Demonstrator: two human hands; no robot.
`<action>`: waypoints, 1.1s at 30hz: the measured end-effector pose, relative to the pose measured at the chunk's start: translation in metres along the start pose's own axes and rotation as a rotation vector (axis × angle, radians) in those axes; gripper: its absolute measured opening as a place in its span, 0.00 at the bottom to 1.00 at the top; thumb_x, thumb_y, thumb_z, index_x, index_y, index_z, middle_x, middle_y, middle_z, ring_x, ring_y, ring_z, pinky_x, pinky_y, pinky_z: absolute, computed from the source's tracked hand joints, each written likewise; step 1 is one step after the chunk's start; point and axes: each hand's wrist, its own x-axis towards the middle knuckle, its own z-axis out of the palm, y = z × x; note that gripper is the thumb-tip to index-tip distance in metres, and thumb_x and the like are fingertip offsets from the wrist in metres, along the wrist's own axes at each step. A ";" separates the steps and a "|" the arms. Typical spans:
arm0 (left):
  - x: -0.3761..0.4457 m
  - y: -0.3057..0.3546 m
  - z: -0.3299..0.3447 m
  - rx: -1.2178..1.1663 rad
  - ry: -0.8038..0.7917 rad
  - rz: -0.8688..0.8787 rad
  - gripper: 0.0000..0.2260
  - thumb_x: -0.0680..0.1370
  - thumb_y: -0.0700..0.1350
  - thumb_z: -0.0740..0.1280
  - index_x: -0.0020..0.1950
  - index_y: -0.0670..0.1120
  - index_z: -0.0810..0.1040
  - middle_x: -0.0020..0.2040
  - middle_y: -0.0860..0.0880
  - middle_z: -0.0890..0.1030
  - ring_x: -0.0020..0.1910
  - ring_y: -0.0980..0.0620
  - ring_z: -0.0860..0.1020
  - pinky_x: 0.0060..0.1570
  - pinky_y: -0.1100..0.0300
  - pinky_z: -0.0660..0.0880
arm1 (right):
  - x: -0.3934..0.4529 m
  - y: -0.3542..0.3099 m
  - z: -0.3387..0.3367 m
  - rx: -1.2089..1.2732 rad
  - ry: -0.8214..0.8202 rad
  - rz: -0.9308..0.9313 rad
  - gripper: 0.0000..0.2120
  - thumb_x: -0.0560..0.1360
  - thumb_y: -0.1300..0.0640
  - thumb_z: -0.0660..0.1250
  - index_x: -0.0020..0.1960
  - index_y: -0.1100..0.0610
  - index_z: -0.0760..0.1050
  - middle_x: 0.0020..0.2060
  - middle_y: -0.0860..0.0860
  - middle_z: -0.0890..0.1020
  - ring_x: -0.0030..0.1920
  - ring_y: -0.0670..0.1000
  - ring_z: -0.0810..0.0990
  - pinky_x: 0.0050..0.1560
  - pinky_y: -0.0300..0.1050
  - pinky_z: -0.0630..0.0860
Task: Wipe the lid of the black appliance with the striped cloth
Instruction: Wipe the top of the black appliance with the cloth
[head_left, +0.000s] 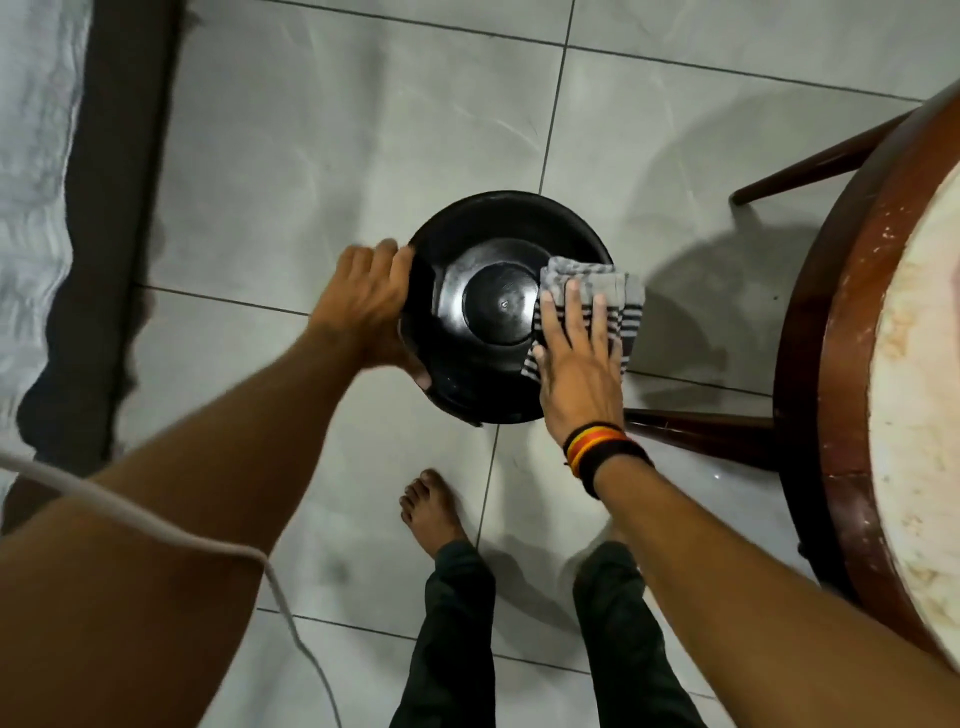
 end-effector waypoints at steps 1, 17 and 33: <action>-0.016 0.007 0.014 -0.050 0.024 -0.073 0.65 0.48 0.82 0.71 0.72 0.38 0.68 0.63 0.40 0.75 0.59 0.39 0.74 0.69 0.45 0.67 | 0.011 -0.002 -0.005 -0.022 -0.008 -0.023 0.29 0.86 0.53 0.53 0.84 0.46 0.45 0.84 0.48 0.44 0.84 0.58 0.41 0.80 0.68 0.52; -0.066 0.069 0.064 -0.500 0.108 -0.279 0.72 0.57 0.83 0.67 0.85 0.42 0.40 0.85 0.39 0.36 0.84 0.38 0.35 0.82 0.38 0.36 | 0.071 -0.040 -0.027 -0.105 -0.116 -0.354 0.37 0.84 0.55 0.62 0.84 0.45 0.42 0.84 0.47 0.48 0.84 0.55 0.47 0.80 0.63 0.54; -0.042 0.043 0.057 -0.271 -0.215 -0.151 0.80 0.54 0.75 0.78 0.81 0.41 0.27 0.81 0.38 0.26 0.81 0.37 0.26 0.79 0.32 0.35 | -0.046 -0.044 0.017 -0.150 -0.002 -0.230 0.32 0.74 0.61 0.73 0.74 0.43 0.69 0.74 0.53 0.72 0.70 0.60 0.71 0.65 0.60 0.73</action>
